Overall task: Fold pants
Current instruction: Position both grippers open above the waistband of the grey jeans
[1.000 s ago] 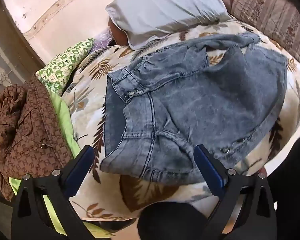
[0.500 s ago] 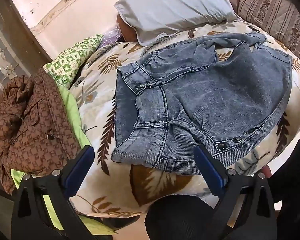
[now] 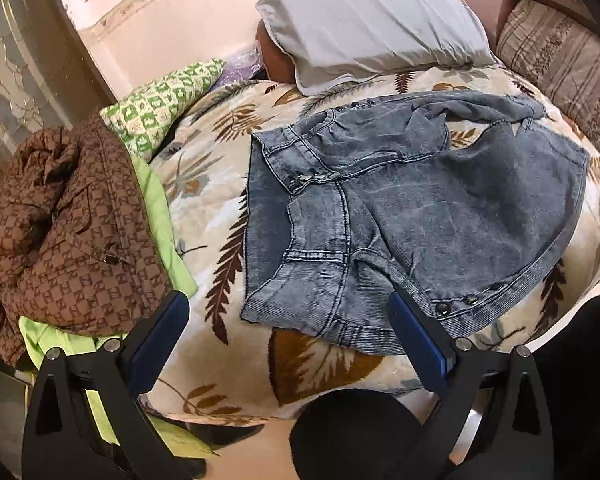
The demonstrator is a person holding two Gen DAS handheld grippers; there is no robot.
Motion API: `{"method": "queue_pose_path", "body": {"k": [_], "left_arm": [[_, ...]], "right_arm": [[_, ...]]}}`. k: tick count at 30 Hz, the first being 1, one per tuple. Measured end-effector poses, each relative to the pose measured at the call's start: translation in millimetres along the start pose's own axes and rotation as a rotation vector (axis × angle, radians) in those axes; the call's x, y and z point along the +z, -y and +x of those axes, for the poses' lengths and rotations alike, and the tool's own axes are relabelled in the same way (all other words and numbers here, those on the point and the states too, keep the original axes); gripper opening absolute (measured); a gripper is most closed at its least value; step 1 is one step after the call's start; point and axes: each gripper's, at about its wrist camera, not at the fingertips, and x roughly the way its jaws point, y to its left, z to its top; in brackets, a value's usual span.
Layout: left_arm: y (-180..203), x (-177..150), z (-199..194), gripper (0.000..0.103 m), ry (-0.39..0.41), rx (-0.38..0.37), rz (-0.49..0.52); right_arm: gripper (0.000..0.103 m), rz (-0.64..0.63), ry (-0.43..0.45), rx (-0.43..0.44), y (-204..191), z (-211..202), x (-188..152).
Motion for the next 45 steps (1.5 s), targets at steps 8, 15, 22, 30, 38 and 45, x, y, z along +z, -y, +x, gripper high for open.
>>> {"method": "queue_pose_path", "body": {"k": [8,15,22,30,38,45], "left_arm": [[9,4,-5,0.100,-0.025,0.004,0.006],[19,7,-15,0.100,-0.036,-0.007,0.000],[26,14,-21,0.100,-0.031,-0.007,-0.015],[28,25,-5,0.100,-0.018,-0.037,-0.014],[33,25,10,0.100,-0.018,-0.049,0.018],[31,27,14,0.100,-0.015,-0.084,0.002]], "right_arm": [[0.103,0.097,0.002,0.048,19,11,-8],[0.103,0.058,0.032,0.015,24,6,-16],[0.103,0.062,0.069,0.030,35,-1,-15],[0.103,0.077,0.026,0.021,37,17,-7],[0.103,0.006,-0.015,0.029,23,27,6],[0.103,0.005,-0.034,0.042,17,33,15]]}}
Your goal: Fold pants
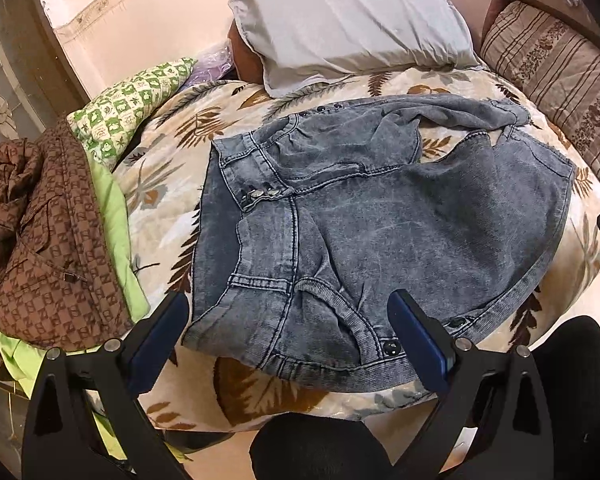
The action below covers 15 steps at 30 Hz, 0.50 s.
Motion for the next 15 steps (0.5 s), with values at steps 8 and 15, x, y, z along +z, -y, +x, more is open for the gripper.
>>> {"method": "queue_pose_path", "body": {"k": [8,15], "left_arm": [[1,7,2,0.100,0.004,-0.041,-0.021],[5,9,2,0.100,-0.001,-0.059,-0.023]], "right_arm": [[0.103,-0.049,-0.019,-0.019,-7,3,4],[0.103,-0.080,-0.018,-0.027,-12,4,7]]}}
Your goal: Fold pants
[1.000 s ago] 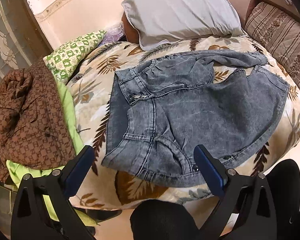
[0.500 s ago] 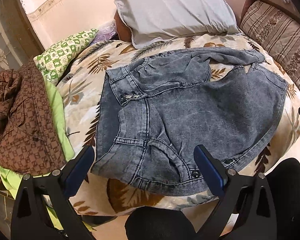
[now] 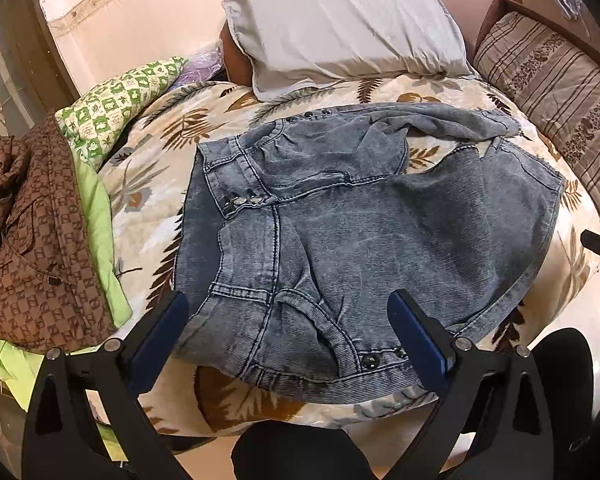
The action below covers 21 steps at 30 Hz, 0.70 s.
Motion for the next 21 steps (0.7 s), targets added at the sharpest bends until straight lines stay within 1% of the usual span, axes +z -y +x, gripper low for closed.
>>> {"method": "queue_pose_path", "body": {"k": [7,11,12,14,16,18,21], "left_arm": [[4,1,2,0.100,-0.012,0.003,0.004],[-1,1,5,0.100,-0.033,-0.005,-0.025],[-6,1,6,0.100,-0.042,-0.007,-0.042],[-17,2,6,0.100,-0.052,-0.005,-0.082],[-33,0,7,0.100,-0.065,-0.005,-0.137],[-52,-4,11,0.100,-0.099,-0.019,-0.208],[-80,-20,17,0.100,-0.146,-0.067,-0.333]], "right_arm": [[0.103,-0.019,0.003,0.003,-2,1,1],[0.103,0.005,-0.001,0.019,5,6,2],[0.102,0.031,-0.005,0.032,12,8,2],[0.103,0.123,-0.025,0.049,34,16,3],[0.103,0.212,-0.055,0.037,57,27,2],[0.103,0.297,-0.080,0.021,81,40,1],[0.103,0.392,-0.111,0.005,110,62,-3]]}}
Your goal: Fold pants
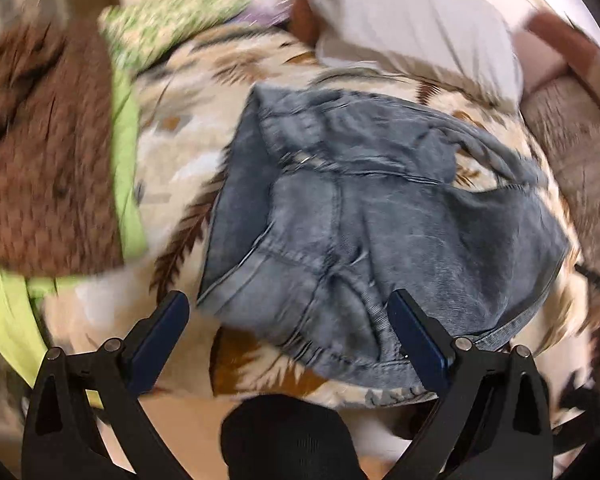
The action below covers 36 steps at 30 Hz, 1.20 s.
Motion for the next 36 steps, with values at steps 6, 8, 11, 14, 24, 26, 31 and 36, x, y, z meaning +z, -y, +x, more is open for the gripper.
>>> {"method": "queue_pose_path", "body": {"k": [6,8,11,14,24,26,31,36], "left_arm": [[-28,-19,29,0.100,-0.120,-0.122,-0.200],[-26,-22,46,0.100,-0.175,-0.194,-0.253],[-16,-22,63,0.097,-0.213,-0.297,-0.316],[-1,-12,71,0.066,-0.208,-0.293,-0.312],[-3,-5,48,0.016,-0.129,-0.281,-0.238],[-5,-13,62,0.016,-0.183,-0.265,-0.256],[-16,-24,55,0.020,-0.208,-0.243,-0.213],[-40,-11,13,0.040,-0.091,-0.304,-0.169]], "right_arm": [[0.103,0.201,-0.028,0.081,31,41,13],[0.102,0.268,-0.022,0.143,34,51,17],[0.092,0.317,0.015,0.184,33,57,22],[0.004,0.291,0.021,0.214,30,58,29],[0.006,0.283,0.185,0.260,81,-18,0],[0.007,0.323,0.114,0.240,96,1,-20],[0.014,0.432,0.029,0.263,110,24,-52],[0.045,0.379,0.151,0.184,120,-19,-33]]}}
